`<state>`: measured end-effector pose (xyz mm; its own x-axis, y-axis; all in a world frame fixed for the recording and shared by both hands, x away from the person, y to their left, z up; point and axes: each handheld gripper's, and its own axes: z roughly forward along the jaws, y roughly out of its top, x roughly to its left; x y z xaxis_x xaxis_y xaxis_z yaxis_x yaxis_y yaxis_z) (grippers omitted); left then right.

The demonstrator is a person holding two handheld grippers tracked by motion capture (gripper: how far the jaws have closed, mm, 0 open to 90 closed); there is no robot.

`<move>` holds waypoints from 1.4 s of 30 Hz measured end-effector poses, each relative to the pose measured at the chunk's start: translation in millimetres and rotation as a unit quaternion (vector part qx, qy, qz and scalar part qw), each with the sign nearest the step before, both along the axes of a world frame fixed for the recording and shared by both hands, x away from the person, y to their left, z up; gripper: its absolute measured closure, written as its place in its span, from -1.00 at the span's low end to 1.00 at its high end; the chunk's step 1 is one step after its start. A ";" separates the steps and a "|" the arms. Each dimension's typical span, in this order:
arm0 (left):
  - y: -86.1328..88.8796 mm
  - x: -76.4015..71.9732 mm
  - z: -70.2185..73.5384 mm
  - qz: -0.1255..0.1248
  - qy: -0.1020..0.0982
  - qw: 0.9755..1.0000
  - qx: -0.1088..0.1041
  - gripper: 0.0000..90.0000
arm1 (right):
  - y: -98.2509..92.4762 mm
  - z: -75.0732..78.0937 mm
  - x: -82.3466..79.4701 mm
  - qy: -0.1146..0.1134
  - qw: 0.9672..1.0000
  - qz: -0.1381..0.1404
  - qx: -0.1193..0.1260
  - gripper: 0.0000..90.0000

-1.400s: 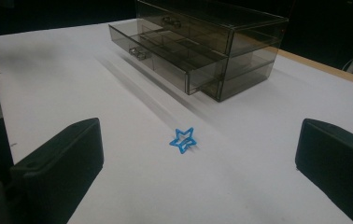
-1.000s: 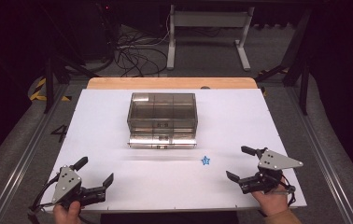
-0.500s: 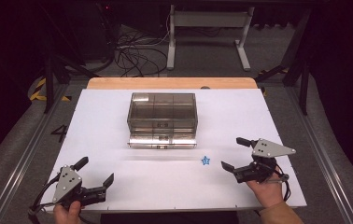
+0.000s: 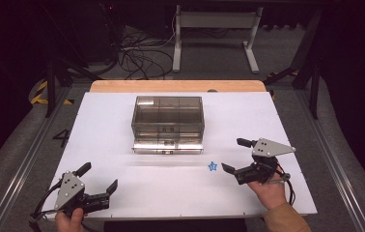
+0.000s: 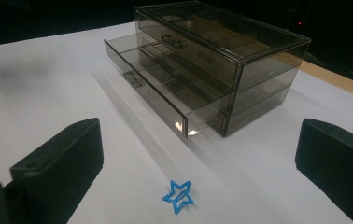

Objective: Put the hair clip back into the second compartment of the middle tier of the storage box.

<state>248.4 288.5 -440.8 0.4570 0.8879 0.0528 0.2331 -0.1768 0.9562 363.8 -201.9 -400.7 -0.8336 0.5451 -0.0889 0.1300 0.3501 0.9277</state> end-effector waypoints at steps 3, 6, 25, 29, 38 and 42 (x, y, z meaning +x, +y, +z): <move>0.3 -0.2 0.1 0.000 -0.001 1.000 0.000 -0.97 | 2.1 -0.3 0.1 0.001 1.000 0.002 0.001 -0.96; 0.1 0.0 -0.2 0.001 0.000 1.000 -0.002 -0.97 | 2.5 -0.3 1.2 0.009 1.000 0.006 0.007 -0.97; 0.6 0.0 -0.2 0.002 0.000 1.000 0.000 -0.97 | 18.3 -4.6 4.0 0.039 0.999 -0.015 -0.035 -0.72; 0.4 -0.2 -0.2 0.003 -0.001 1.000 0.000 -0.97 | 24.4 -10.3 8.0 0.058 0.997 -0.027 -0.051 -0.64; 0.6 0.1 -0.3 0.003 0.000 1.000 0.000 -0.97 | 36.1 -21.7 15.8 0.092 0.991 -0.043 -0.082 -0.45; 0.5 0.1 -0.3 0.003 0.001 1.000 0.000 -0.97 | 40.7 -28.0 21.0 0.111 0.988 -0.054 -0.093 -0.40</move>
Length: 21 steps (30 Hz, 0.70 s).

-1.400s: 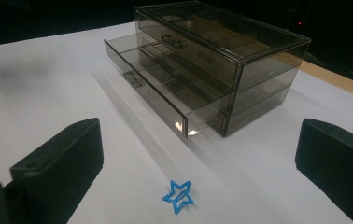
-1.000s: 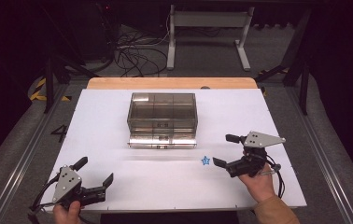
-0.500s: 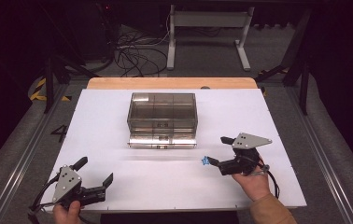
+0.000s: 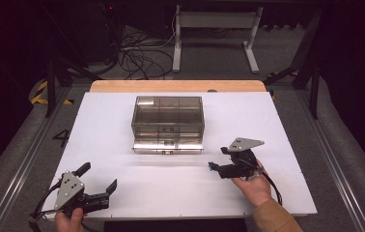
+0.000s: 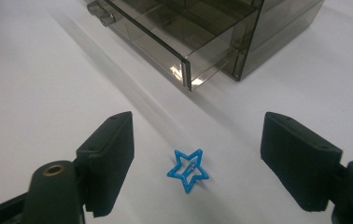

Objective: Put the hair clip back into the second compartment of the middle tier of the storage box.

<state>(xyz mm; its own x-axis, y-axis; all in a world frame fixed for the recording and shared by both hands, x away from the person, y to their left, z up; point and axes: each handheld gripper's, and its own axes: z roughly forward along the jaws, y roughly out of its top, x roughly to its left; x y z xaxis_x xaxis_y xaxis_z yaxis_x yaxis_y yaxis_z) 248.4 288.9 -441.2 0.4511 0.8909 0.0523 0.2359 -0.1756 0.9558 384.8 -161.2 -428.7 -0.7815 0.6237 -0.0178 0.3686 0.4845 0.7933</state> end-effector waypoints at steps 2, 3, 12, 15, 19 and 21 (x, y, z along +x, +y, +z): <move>-0.1 0.1 -0.1 0.000 0.000 1.000 0.000 -0.97 | 2.1 -2.1 1.5 0.003 1.000 0.000 -0.006 -0.40; -0.1 0.1 -0.1 0.000 0.000 1.000 0.000 -0.97 | 3.1 -3.0 2.0 0.004 1.000 0.000 -0.009 -0.39; 0.3 0.5 -0.3 0.000 0.001 1.000 0.000 -0.97 | 10.9 -11.2 7.0 0.017 0.999 -0.002 -0.029 -0.27; 0.4 0.7 -0.4 0.000 0.002 1.000 0.001 -0.97 | 13.6 -13.7 7.8 0.020 0.999 -0.001 -0.036 -0.23; 0.6 1.0 -0.3 0.000 0.002 1.000 0.000 -0.97 | 18.0 -18.9 8.9 0.019 0.998 0.000 -0.054 -0.18; 0.6 0.9 -0.4 0.000 0.002 1.000 0.000 -0.97 | 19.9 -20.9 9.5 0.024 0.998 0.001 -0.055 -0.16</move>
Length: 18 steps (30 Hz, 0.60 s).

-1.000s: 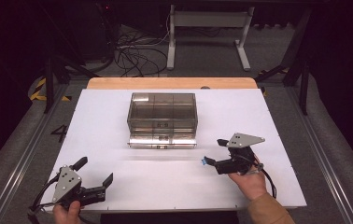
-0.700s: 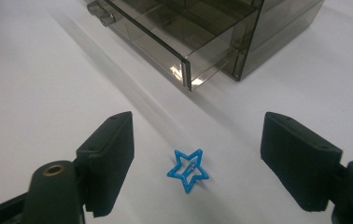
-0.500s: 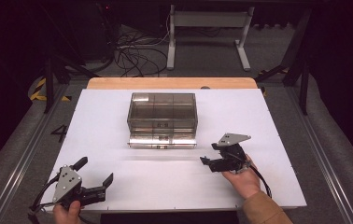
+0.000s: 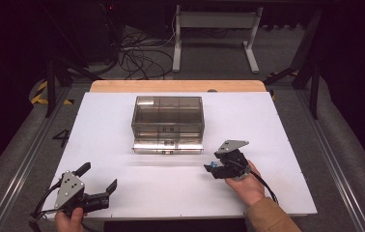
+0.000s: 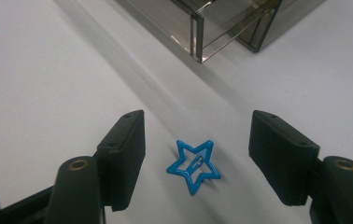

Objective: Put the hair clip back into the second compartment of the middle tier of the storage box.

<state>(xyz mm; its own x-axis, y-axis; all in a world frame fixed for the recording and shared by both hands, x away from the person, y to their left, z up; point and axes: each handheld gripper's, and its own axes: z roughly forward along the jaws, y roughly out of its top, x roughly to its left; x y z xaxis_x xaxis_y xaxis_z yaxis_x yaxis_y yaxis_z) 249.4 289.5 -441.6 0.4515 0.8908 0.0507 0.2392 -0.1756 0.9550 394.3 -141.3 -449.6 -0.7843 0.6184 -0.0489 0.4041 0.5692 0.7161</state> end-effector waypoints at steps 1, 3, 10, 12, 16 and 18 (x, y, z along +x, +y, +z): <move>0.1 0.0 0.0 0.000 0.000 1.000 0.000 -0.97 | 0.4 -0.5 0.3 0.000 1.000 0.000 -0.001 -0.16; 0.2 0.1 0.0 -0.001 0.001 1.000 -0.001 -0.97 | 0.9 -1.2 0.9 0.001 1.000 0.001 -0.003 -0.15; 0.2 0.0 0.0 0.000 0.001 1.000 -0.001 -0.97 | 1.2 -1.6 1.6 -0.001 1.000 0.002 0.002 -0.04; 0.2 0.0 0.0 0.000 0.001 1.000 -0.001 -0.97 | 1.6 -1.9 1.6 0.000 1.000 0.004 0.003 0.03; 0.2 0.2 -0.1 0.000 0.001 1.000 -0.001 -0.97 | 3.3 -3.3 1.7 -0.003 1.000 0.003 -0.002 0.15; 0.2 0.2 -0.1 0.000 0.001 1.000 0.000 -0.97 | 4.2 -3.7 1.3 -0.004 1.000 0.002 -0.004 0.20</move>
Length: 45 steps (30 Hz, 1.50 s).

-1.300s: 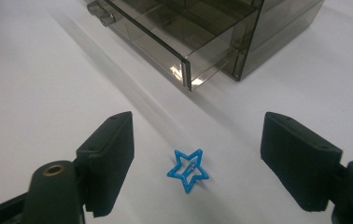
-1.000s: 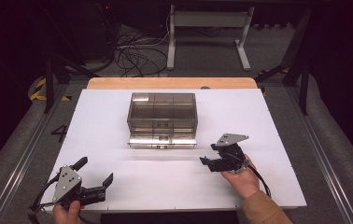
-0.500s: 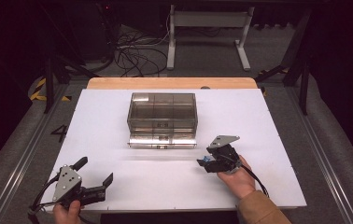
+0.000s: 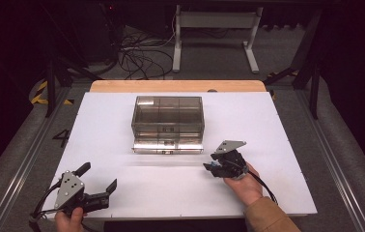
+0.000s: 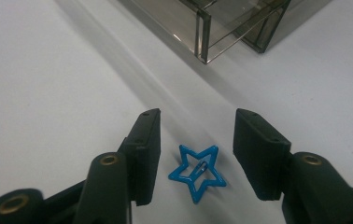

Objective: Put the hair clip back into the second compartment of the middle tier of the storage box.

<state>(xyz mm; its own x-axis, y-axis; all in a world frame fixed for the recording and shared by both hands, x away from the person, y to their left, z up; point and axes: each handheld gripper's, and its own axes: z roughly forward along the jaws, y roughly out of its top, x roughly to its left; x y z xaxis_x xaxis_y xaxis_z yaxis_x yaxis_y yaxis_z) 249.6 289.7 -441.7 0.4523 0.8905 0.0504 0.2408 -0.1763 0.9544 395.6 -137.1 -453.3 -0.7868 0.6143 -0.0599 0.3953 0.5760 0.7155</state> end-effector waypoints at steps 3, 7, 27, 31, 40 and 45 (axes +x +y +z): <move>0.0 0.1 -0.1 0.001 0.000 1.000 0.000 -0.97 | 1.4 -0.6 -0.4 -0.005 1.000 0.001 -0.004 0.27; 0.3 -0.1 0.0 0.002 0.000 1.000 -0.001 -0.97 | 3.1 -2.9 0.0 -0.002 1.000 0.000 -0.014 0.33; 0.4 -0.2 0.1 0.003 -0.001 1.000 0.000 -0.97 | 3.3 -3.4 -0.4 -0.006 0.999 -0.009 -0.035 0.61; 0.5 -0.3 0.1 0.003 -0.001 1.000 -0.001 -0.97 | 2.7 -2.6 -0.5 -0.006 0.999 -0.008 -0.033 0.61; 0.6 -0.5 0.3 0.004 -0.001 1.000 -0.001 -0.97 | 1.0 1.3 -3.5 -0.017 1.000 -0.003 -0.024 0.61; 0.6 -0.6 0.3 0.004 -0.001 1.000 -0.001 -0.97 | -1.0 5.9 -6.6 -0.024 1.000 -0.003 -0.011 0.61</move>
